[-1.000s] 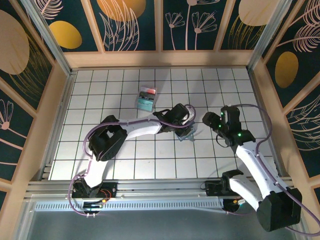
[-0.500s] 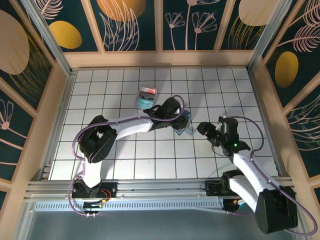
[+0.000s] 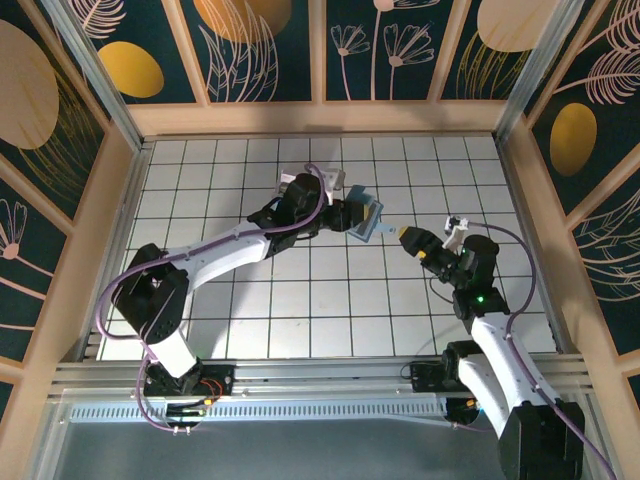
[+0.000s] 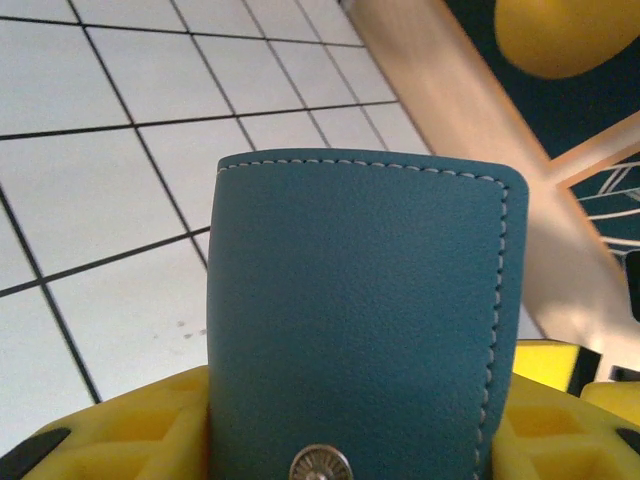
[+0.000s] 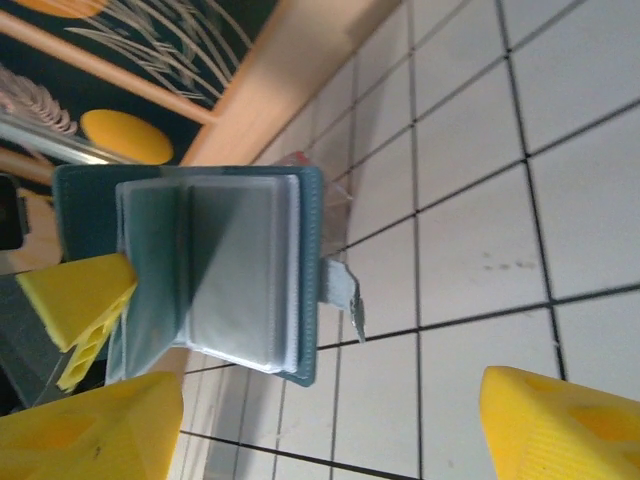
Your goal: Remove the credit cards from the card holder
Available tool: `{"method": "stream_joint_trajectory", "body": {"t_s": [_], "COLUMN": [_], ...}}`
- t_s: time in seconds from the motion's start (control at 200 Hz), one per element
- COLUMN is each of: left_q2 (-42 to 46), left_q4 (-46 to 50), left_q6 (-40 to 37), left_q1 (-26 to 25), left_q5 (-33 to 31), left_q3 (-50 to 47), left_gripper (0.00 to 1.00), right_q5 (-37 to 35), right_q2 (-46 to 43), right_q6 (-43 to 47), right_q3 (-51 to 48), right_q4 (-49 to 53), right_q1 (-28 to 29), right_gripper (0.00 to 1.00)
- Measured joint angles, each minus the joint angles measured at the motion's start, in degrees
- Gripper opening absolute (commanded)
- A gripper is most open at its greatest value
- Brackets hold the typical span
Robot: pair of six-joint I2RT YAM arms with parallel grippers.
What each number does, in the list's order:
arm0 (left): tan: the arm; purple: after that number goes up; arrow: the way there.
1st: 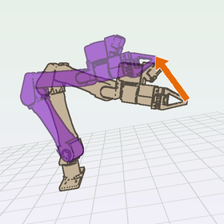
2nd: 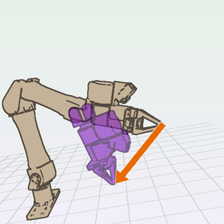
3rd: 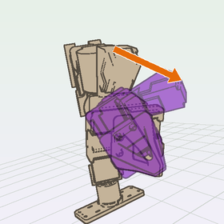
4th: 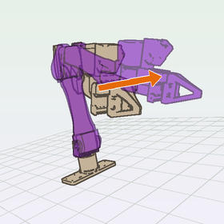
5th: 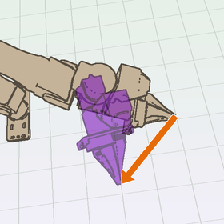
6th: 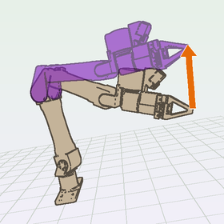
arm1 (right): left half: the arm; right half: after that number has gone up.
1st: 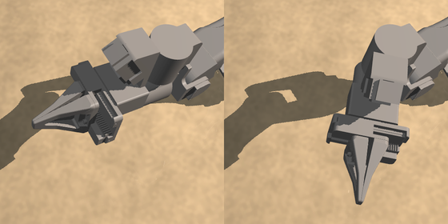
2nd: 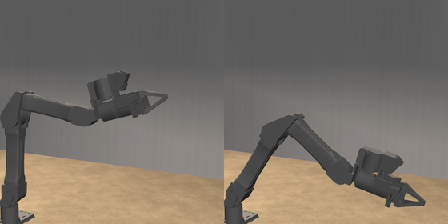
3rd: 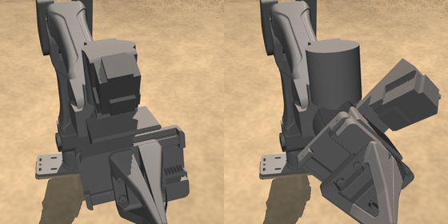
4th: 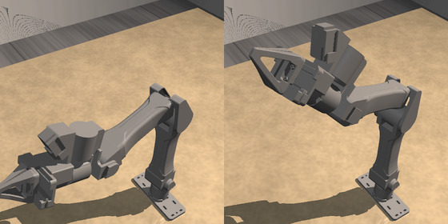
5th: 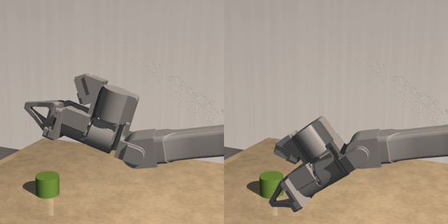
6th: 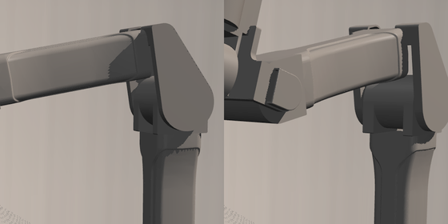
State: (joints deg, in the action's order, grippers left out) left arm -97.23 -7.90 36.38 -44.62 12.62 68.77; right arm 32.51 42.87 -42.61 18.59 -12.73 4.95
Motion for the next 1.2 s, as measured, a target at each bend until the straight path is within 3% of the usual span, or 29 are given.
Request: {"method": "stream_joint_trajectory", "body": {"t_s": [0.32,0.761,1.086,1.196], "left_q2": [1.0,4.2,5.5,6.3], "left_q4": [-6.0,-10.1,-11.5,-12.1], "left_q6": [5.5,9.1,9.4,9.4], "left_q1": [0.1,0.1,0.1,0.1], "left_q5": [4.4,5.4,5.4,5.4], "left_q3": [-3.0,-4.7,-5.2,-5.3], "left_gripper": [0.05,0.05,0.05,0.05], "right_q5": [5.0,2.9,2.9,2.6], "right_q2": [3.6,5.0,11.3,12.7], "right_q6": [-3.6,-4.5,-6.9,-7.5], "right_q3": [-1.9,-3.6,-3.8,-3.8], "right_q4": [-14.8,-17.5,-24.0,-26.2], "right_q1": [0.7,2.8,5.7,6.4], "right_gripper": [0.69,0.69,0.68,0.61]}}
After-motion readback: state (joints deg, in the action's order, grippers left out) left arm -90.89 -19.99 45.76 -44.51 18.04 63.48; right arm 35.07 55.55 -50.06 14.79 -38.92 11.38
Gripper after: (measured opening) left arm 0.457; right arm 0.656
